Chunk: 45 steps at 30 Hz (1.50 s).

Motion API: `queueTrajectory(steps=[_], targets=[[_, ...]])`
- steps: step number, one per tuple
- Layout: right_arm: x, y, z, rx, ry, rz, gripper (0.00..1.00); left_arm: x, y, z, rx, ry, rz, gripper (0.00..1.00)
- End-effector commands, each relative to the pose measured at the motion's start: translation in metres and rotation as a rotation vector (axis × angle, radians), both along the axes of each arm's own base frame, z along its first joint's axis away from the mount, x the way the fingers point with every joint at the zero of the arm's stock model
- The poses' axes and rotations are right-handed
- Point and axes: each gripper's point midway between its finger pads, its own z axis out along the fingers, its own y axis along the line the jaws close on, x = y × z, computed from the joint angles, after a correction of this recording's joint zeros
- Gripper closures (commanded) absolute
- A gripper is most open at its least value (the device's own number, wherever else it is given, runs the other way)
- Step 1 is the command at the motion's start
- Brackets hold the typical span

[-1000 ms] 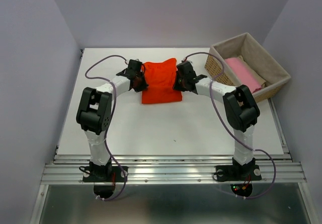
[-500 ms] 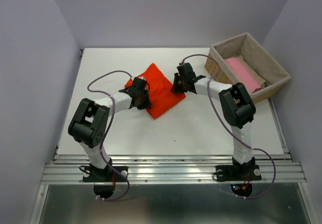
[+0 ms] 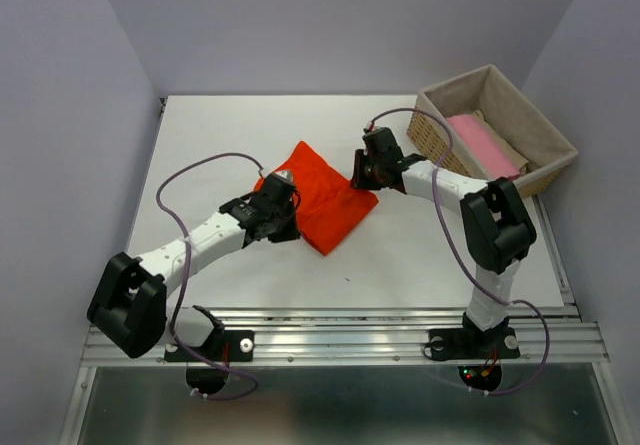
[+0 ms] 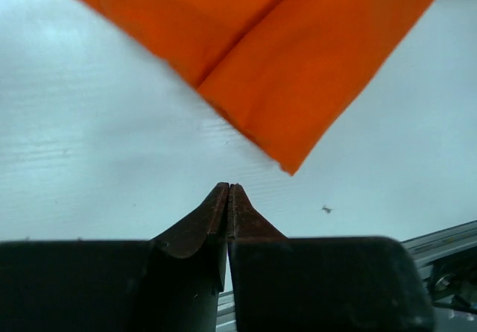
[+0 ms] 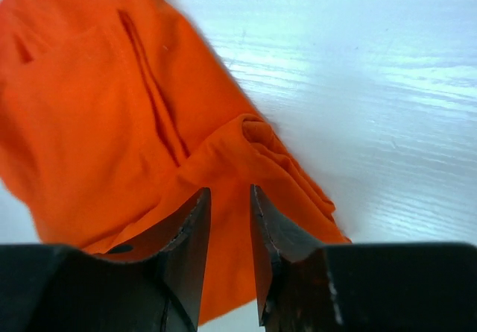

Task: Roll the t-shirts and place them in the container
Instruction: Roll the T-shirt to the center of the board.

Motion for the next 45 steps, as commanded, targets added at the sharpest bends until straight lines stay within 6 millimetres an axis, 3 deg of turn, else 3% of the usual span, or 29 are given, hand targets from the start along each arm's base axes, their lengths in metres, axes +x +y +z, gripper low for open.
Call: queueTrajectory(steps=[1,4,6,8,12,16,19,21,23,30,33,35,36,38,40,42,43,45], targets=[[0.004,-0.01,0.079,0.064,-0.168,-0.059,0.66,0.034,0.009,0.07,0.032,-0.222,0.02,0.83],[-0.011,-0.015,0.085,0.095,-0.161,-0.076,0.64,0.048,0.012,0.086,0.071,-0.297,0.007,0.79],[-0.026,-0.018,0.072,0.119,-0.111,-0.091,0.64,0.059,0.009,0.099,0.08,-0.333,0.004,0.72],[-0.043,-0.021,0.063,0.155,-0.07,-0.11,0.55,0.069,0.005,0.108,0.103,-0.362,-0.005,0.68],[-0.064,-0.016,0.066,0.265,-0.041,-0.114,0.42,0.075,-0.008,0.113,0.136,-0.401,-0.048,0.6],[-0.083,-0.016,0.048,0.351,0.032,-0.116,0.39,0.074,-0.016,0.107,0.23,-0.421,-0.098,0.53],[-0.089,-0.014,0.034,0.419,0.091,-0.129,0.39,0.07,-0.023,0.103,0.286,-0.431,-0.135,0.49],[-0.085,-0.005,0.036,0.479,0.084,-0.124,0.39,0.068,-0.028,0.101,0.309,-0.433,-0.163,0.48],[-0.086,-0.004,0.023,0.489,0.111,-0.137,0.39,0.064,-0.032,0.093,0.348,-0.431,-0.188,0.48],[-0.067,0.007,0.003,0.517,0.102,-0.146,0.42,0.058,-0.041,0.082,0.405,-0.406,-0.229,0.5],[-0.06,0.017,-0.003,0.543,0.114,-0.126,0.47,0.049,-0.046,0.073,0.43,-0.398,-0.285,0.45],[-0.057,0.019,-0.008,0.548,0.124,-0.127,0.55,0.044,-0.05,0.065,0.44,-0.385,-0.314,0.44],[-0.057,0.02,-0.014,0.546,0.141,-0.132,0.66,0.041,-0.053,0.062,0.442,-0.379,-0.328,0.42],[-0.058,0.02,-0.015,0.546,0.142,-0.134,0.77,0.037,-0.056,0.055,0.45,-0.366,-0.343,0.42],[-0.06,0.018,-0.01,0.551,0.13,-0.135,0.9,0.032,-0.062,0.048,0.444,-0.362,-0.363,0.41],[-0.062,0.016,-0.006,0.549,0.12,-0.132,0.95,0.026,-0.067,0.041,0.44,-0.356,-0.391,0.38],[-0.062,0.016,0.001,0.553,0.108,-0.128,0.99,0.023,-0.073,0.038,0.436,-0.362,-0.417,0.29],[-0.064,0.015,0.005,0.551,0.104,-0.124,0.99,0.019,-0.076,0.031,0.446,-0.361,-0.444,0.25]])
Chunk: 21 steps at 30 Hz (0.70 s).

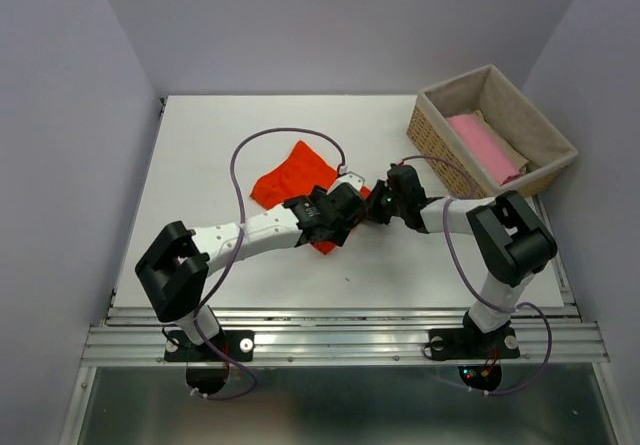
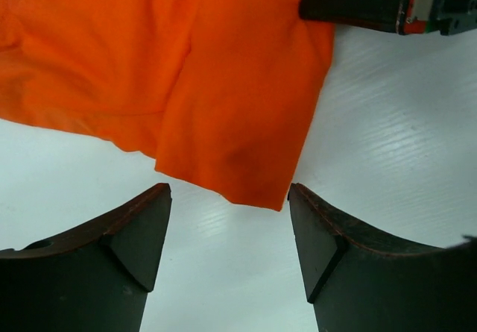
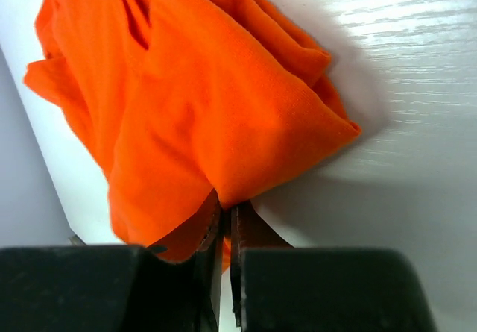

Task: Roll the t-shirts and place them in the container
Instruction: Roll the T-shirt to the center of the board.

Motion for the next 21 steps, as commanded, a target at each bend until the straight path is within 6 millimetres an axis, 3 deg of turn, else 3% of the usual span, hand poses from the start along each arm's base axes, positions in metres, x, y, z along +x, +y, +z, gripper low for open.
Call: queueTrajectory(steps=[1,11,21], targets=[[0.008,0.003,0.036,0.045,-0.096,0.006,0.99,-0.005,-0.008,-0.006,0.023,-0.02,-0.056,0.24],[0.007,0.011,0.071,0.09,-0.117,0.036,0.99,-0.013,-0.013,-0.043,0.139,-0.022,-0.087,0.25],[0.005,0.014,0.086,0.124,-0.125,0.048,0.99,-0.009,-0.013,-0.058,0.184,-0.059,-0.047,0.24]])
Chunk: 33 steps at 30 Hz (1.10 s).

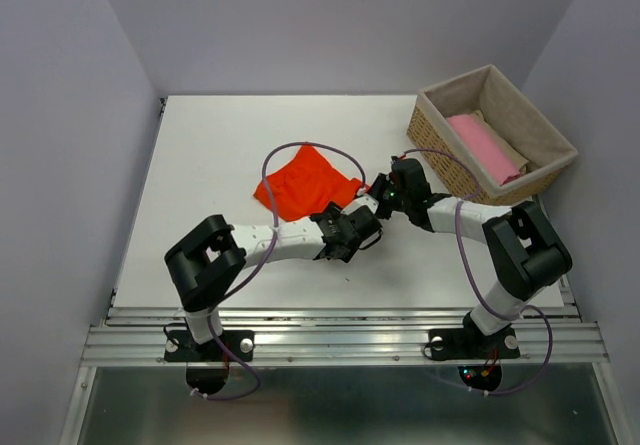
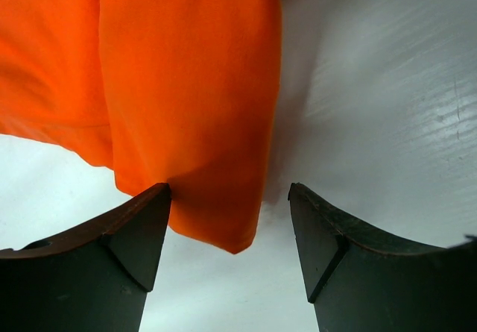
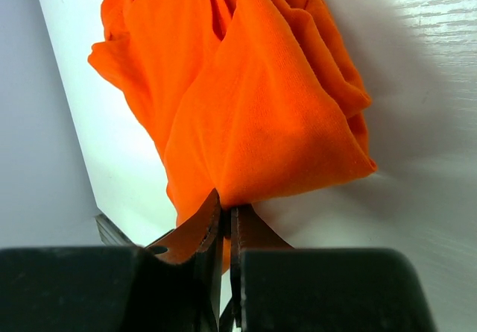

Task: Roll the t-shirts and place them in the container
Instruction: Roll the T-shirt to the center of the board.

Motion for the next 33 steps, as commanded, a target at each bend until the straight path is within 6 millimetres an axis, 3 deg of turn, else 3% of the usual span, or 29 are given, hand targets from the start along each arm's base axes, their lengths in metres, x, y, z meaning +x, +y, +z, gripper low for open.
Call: queueTrajectory(steps=[1,8,12,14,15,16,17,19,23,28,33], targets=[[0.011,0.009,0.044,0.069,-0.089,0.011,0.99,0.01,0.004,-0.006,0.038,-0.073,0.05,0.24],[0.009,0.008,0.047,0.075,-0.09,0.014,0.99,0.018,0.008,-0.016,0.092,-0.123,0.083,0.24],[0.006,0.007,0.046,0.074,-0.087,0.015,0.99,0.025,0.015,-0.009,0.117,-0.18,0.126,0.33],[0.003,0.005,0.044,0.069,-0.079,0.014,0.89,0.028,0.015,-0.003,0.112,-0.198,0.132,0.56],[0.002,0.004,0.044,0.066,-0.081,0.01,0.84,0.029,0.013,-0.002,0.1,-0.181,0.12,0.78],[0.001,0.003,0.042,0.061,-0.079,0.007,0.79,0.027,0.01,-0.001,0.088,-0.168,0.105,0.88],[-0.001,0.001,0.038,0.053,-0.07,0.002,0.65,0.028,0.008,0.003,0.057,-0.158,0.095,0.99],[-0.002,-0.003,0.038,0.045,-0.071,-0.011,0.39,0.023,0.0,0.005,0.022,-0.118,0.041,1.0],[-0.006,-0.009,0.036,0.027,-0.067,-0.037,0.17,0.014,-0.01,0.015,-0.074,-0.061,-0.031,1.0],[-0.006,-0.021,0.039,-0.002,-0.077,-0.096,0.04,-0.001,-0.021,0.017,-0.17,0.023,-0.104,1.0],[-0.012,-0.029,0.03,-0.015,-0.032,-0.14,0.01,-0.006,-0.02,0.012,-0.207,0.059,-0.108,1.0]])
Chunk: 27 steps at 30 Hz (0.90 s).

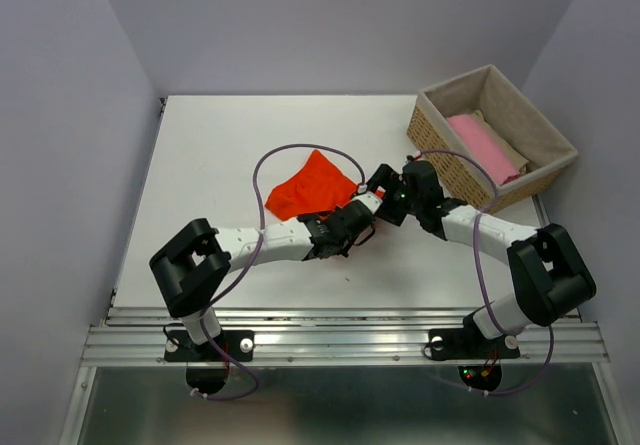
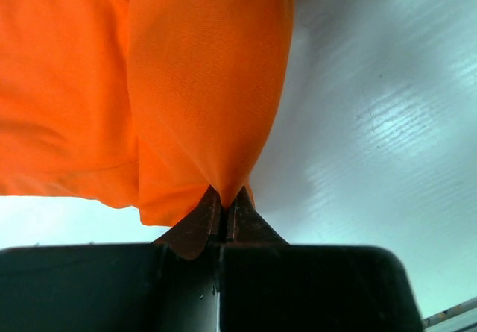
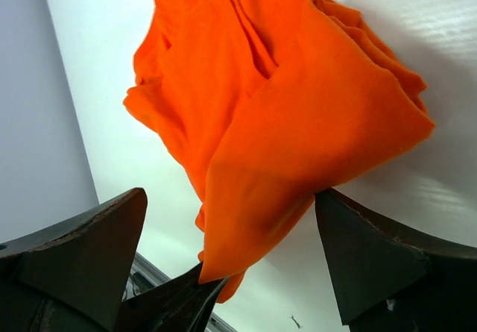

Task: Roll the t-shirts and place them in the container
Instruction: Roll the T-shirt to the center of the board.

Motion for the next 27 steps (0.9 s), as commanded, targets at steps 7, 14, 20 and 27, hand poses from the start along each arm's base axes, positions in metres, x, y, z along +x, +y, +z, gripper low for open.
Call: queueTrajectory(steps=[7,14,20,27], targets=[[-0.015,-0.014,-0.014,-0.002,0.056,-0.091,0.0,-0.005,0.0,-0.006,-0.047,0.062,-0.01,1.0],[-0.015,-0.015,-0.021,-0.003,0.075,-0.103,0.01,-0.005,0.0,-0.005,-0.063,0.073,-0.014,1.0],[-0.003,0.003,-0.033,0.035,0.075,-0.045,0.11,-0.006,0.0,-0.003,-0.073,0.076,-0.02,1.0],[0.001,0.023,-0.039,0.124,0.078,0.019,0.78,-0.007,0.0,0.002,-0.084,0.068,-0.018,0.76]])
